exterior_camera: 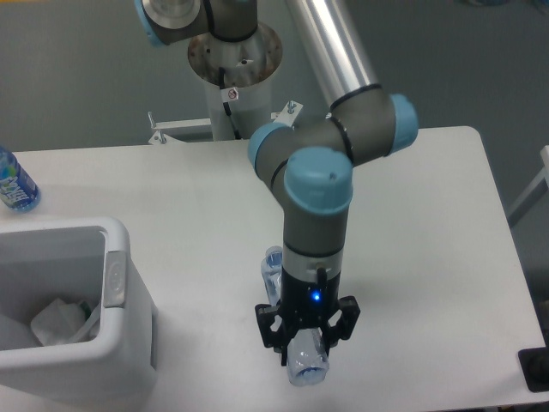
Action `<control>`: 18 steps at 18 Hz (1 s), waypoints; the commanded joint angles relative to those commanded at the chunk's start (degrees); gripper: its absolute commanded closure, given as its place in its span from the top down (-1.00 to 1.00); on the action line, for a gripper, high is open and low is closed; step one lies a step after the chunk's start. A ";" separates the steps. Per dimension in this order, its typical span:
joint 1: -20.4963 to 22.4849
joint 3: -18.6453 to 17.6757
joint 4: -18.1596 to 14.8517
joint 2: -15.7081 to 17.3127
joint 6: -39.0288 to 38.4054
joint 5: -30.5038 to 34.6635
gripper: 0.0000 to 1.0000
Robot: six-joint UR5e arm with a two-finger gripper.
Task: Place the trash in the trash can
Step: 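Lift the bottle and carry it over the white bin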
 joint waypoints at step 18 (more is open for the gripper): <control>-8.43 5.99 6.68 5.45 -4.57 -5.72 0.27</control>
